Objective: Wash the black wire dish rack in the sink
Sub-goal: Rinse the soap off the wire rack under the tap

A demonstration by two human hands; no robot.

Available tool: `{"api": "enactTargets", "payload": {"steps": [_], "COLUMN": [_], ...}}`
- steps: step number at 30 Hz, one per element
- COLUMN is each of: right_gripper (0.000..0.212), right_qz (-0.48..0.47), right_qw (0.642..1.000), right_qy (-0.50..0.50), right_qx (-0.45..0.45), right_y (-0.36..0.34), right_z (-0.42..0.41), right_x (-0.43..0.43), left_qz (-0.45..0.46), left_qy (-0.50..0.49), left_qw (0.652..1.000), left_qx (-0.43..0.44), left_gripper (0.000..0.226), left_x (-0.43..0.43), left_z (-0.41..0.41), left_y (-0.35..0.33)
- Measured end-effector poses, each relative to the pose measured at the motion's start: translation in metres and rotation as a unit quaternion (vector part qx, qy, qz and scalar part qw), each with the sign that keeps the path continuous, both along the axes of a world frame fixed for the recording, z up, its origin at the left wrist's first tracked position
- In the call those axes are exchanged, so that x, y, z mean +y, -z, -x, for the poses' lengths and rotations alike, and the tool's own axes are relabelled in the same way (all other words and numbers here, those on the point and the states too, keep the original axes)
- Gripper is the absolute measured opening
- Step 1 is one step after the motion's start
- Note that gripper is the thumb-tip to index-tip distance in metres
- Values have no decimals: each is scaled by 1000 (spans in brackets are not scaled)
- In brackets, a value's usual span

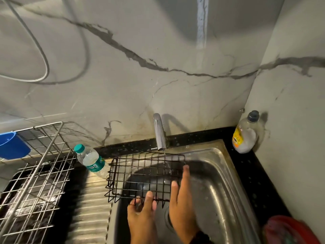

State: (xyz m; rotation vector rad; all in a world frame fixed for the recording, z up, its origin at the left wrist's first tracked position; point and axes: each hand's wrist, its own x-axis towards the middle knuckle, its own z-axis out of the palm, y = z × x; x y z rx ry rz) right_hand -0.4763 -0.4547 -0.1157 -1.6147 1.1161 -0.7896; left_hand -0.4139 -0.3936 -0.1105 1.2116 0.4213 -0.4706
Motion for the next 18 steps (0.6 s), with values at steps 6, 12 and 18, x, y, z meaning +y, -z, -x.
{"api": "enactTargets", "payload": {"steps": [6, 12, 18], "right_gripper": [66, 56, 68], "right_qz": [46, 99, 162], "right_qw": [994, 985, 970], "right_qy": [-93, -139, -180], "right_qx": [38, 7, -16], "right_y": [-16, -34, -20], "right_z": [-2, -36, -24], "right_x": [-4, -42, -14], "left_qz": [25, 22, 35], "left_qy": [11, 23, 16], "left_qw": [1000, 999, 998], "left_qx": [-12, 33, 54], "left_gripper": [31, 30, 27], "left_x": [4, 5, 16], "left_z": [-12, -10, -15], "left_y": [-16, -28, -32]}}
